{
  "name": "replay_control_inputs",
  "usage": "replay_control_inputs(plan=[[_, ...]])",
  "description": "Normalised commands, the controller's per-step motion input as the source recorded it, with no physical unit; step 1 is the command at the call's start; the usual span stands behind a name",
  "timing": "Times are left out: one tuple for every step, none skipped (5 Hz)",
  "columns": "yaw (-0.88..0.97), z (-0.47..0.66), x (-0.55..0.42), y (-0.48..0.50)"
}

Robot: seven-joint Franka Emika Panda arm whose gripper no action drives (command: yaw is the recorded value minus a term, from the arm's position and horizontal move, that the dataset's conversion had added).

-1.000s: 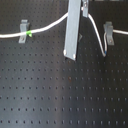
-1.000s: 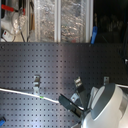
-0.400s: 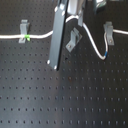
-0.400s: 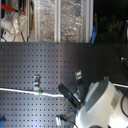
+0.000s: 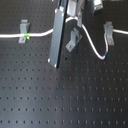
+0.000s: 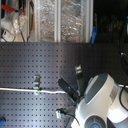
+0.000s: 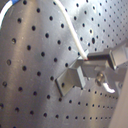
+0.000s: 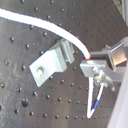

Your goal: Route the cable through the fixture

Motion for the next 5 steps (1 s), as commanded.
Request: replay_control_inputs(plan=[[0.13, 0.14, -0.500, -0.084], [0.00, 0.01, -0.007, -0.011], [0.00, 0.30, -0.188, -0.267], [-0.02, 0.06, -0.095, -0.150], [0.00, 0.09, -0.194, -0.019]])
